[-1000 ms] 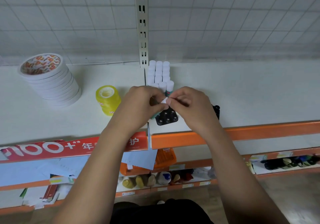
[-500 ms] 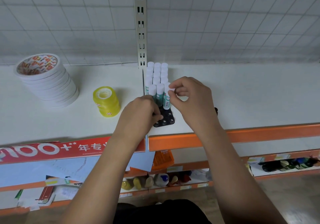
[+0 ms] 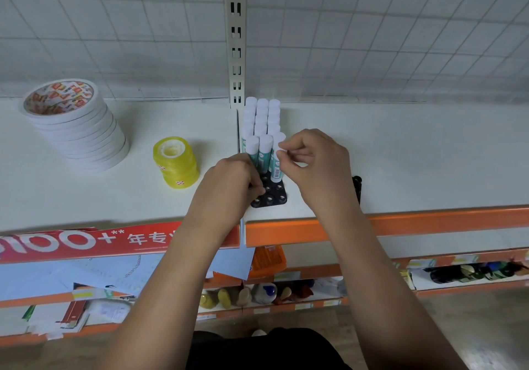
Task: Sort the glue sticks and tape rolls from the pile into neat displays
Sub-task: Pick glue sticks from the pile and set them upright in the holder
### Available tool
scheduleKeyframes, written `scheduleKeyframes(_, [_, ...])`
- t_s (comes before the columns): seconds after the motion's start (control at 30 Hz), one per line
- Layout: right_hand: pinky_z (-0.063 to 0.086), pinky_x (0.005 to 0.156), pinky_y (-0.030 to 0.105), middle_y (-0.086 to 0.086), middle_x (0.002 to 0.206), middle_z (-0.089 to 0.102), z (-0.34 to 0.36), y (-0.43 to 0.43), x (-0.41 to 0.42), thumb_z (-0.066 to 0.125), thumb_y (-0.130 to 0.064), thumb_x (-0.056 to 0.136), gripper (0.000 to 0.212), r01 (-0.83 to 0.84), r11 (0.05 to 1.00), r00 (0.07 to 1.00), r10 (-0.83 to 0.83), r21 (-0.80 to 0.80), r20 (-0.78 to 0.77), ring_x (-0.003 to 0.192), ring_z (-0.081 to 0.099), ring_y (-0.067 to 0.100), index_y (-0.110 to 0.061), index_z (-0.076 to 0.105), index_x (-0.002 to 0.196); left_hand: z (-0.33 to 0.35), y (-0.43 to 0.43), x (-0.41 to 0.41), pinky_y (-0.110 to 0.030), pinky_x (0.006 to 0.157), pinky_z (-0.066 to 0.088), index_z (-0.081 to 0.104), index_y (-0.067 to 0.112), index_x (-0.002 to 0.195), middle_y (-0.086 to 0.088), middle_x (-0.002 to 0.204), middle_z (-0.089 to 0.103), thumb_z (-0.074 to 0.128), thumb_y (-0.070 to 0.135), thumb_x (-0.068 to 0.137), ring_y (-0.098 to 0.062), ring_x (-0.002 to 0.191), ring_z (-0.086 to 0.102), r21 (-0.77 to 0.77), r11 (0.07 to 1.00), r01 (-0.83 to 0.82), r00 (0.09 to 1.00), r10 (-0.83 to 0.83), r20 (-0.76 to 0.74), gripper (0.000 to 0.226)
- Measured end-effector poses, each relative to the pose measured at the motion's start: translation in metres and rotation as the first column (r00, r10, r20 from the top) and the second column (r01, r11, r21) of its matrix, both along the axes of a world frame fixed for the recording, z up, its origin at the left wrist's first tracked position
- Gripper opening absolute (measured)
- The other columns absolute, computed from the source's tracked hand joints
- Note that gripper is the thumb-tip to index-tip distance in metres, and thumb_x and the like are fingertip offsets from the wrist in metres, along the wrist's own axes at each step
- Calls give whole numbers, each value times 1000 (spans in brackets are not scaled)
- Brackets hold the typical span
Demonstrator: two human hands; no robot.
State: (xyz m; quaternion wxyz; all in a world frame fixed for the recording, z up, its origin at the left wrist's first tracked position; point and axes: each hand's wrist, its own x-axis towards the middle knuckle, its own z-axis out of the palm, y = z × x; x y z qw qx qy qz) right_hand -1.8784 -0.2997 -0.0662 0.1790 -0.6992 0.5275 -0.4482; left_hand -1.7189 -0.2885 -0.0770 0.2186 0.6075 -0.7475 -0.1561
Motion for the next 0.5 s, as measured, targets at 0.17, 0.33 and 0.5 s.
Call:
scheduleKeyframes(0.17, [57, 79, 29, 1, 90, 69, -6, 4, 0, 70, -9, 85, 5, -11, 1000, 999, 11, -6, 50, 84, 68, 10, -10, 65, 87, -1, 0, -1, -41, 76, 48, 77, 14, 79, 2, 95, 65, 76, 16, 77, -22, 86, 61, -5, 1000, -18, 1000, 18, -8, 3])
scheduleKeyframes(0.33, [55, 83, 22, -4, 95, 69, -4, 4, -5, 70, -10, 86, 8, -39, 998, 996, 36, 41, 82, 87, 67, 3, -15, 66, 91, -2, 5, 0, -39, 78, 49, 78, 16, 83, 3, 96, 69, 76, 19, 80, -20, 86, 63, -16, 999, -41, 998, 40, -49, 4])
scheduleKeyframes(0.5, [50, 90, 21, -8, 111, 59, 1, 14, -2, 68, -16, 88, 29, -21, 1000, 998, 21, 6, -57, 99, 58, 2, -22, 64, 116, 5, 16, 10, -36, 75, 52, 77, 19, 87, 4, 91, 72, 72, 28, 85, -15, 82, 64, -5, 999, -43, 990, 42, -138, 10])
